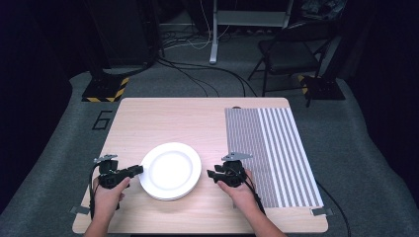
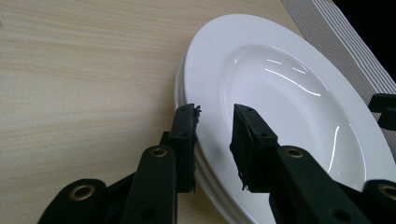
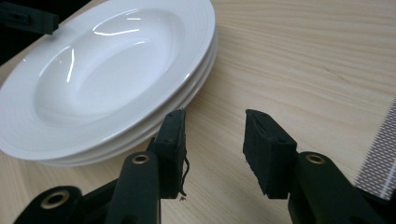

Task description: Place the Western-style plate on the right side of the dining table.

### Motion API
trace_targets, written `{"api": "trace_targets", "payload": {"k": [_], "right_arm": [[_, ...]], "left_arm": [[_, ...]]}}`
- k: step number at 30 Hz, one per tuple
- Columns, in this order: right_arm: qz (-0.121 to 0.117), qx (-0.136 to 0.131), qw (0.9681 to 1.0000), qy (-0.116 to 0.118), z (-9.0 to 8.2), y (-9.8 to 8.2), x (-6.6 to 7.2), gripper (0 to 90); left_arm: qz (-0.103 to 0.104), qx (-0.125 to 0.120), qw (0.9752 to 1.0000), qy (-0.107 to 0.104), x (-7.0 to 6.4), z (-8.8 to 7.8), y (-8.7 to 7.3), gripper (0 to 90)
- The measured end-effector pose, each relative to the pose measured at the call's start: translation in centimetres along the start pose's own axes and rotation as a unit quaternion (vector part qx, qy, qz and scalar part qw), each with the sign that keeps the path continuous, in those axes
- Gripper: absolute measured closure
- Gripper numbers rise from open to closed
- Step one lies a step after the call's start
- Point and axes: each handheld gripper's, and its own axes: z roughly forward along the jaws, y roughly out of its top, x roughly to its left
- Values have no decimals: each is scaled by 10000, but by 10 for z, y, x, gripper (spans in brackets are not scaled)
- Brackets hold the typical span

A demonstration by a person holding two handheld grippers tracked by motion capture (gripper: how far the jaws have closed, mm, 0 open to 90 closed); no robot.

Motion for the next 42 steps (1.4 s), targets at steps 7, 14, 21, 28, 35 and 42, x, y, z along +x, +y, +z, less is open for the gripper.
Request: {"api": "trace_targets", "payload": {"k": [7,14,21,28,35,42], "right_arm": [[275,-99,9994,198,6,8,5,565],[423,-147,9984,344,13,17,13,527],[599,18,9975,371,30,18,15,497],[794,-17,9957,468,36,17,18,477],[748,-113,9969,230,39,17,27,471],[812,-182,9965,-51,41,20,33,474]], "left_arm": [[62,29,10000,68,1,2,-2,739],[188,59,9997,134,1,3,-2,745],[194,-2,9996,184,-1,5,-3,740],[226,-11,9996,180,0,5,-3,740],[219,22,9996,169,-1,4,-3,740],[173,7,9997,166,-1,5,-3,739]]}}
